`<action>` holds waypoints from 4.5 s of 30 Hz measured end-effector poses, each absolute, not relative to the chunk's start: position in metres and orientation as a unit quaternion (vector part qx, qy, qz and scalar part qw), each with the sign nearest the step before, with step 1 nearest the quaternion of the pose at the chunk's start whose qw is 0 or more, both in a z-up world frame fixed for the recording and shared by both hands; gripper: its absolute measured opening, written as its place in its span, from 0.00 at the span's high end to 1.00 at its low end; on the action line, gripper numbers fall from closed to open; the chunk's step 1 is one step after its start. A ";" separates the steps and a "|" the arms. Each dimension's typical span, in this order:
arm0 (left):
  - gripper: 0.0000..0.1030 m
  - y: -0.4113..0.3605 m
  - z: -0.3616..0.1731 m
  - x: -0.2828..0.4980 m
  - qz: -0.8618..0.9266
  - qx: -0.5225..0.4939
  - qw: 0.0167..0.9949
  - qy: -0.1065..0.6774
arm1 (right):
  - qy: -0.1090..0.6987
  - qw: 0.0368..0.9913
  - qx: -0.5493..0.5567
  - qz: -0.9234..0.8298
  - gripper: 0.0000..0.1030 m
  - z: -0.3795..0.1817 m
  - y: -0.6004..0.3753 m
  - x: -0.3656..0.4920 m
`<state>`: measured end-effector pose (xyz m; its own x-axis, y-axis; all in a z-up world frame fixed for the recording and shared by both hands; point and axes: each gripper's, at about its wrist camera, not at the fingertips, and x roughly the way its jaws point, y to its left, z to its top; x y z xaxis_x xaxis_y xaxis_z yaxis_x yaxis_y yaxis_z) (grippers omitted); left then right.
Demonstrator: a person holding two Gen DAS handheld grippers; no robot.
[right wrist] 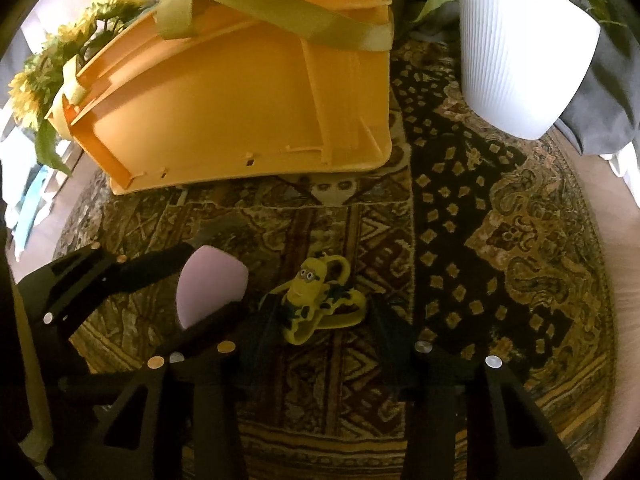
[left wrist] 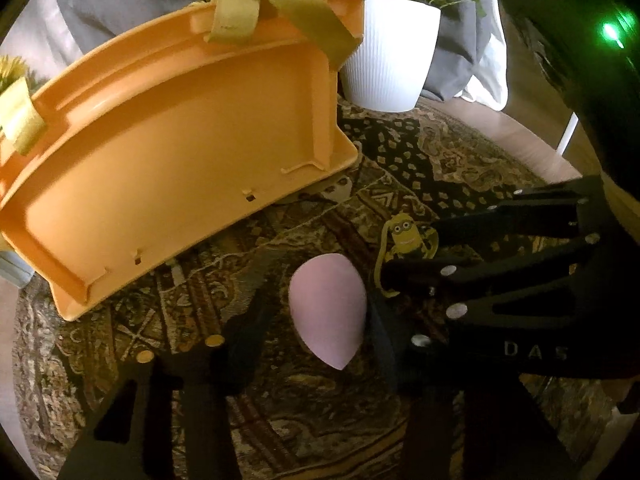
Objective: Organize soft objects
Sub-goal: 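Grasp the pink sponge with the left gripper while the right gripper grasps the yellow minion keychain, then lift the sponge with the left gripper while the right gripper carries the keychain over the crate, then open both grippers to drop the sponge and keychain into the crate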
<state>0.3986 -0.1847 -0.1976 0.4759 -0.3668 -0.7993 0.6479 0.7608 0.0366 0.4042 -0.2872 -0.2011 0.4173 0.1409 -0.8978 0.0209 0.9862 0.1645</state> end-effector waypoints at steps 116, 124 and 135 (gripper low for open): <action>0.51 -0.105 -0.064 0.583 -0.162 0.006 0.913 0.374 | 0.407 0.910 0.085 0.001 0.53 -0.062 -0.259 0.559; 0.42 -0.094 -0.036 0.536 -0.109 0.028 0.936 0.333 | 0.364 0.928 0.076 -0.018 0.36 -0.028 -0.254 0.512; 0.25 -0.071 0.001 0.433 -0.065 0.044 0.965 0.250 | 0.295 0.953 0.055 -0.051 0.20 0.016 -0.237 0.414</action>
<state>0.4334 -0.0713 0.0013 0.8668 -0.1028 -0.4879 0.1465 0.9878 0.0522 0.4138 -0.2369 0.0156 0.8205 -0.0654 -0.5679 0.1300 0.9887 0.0741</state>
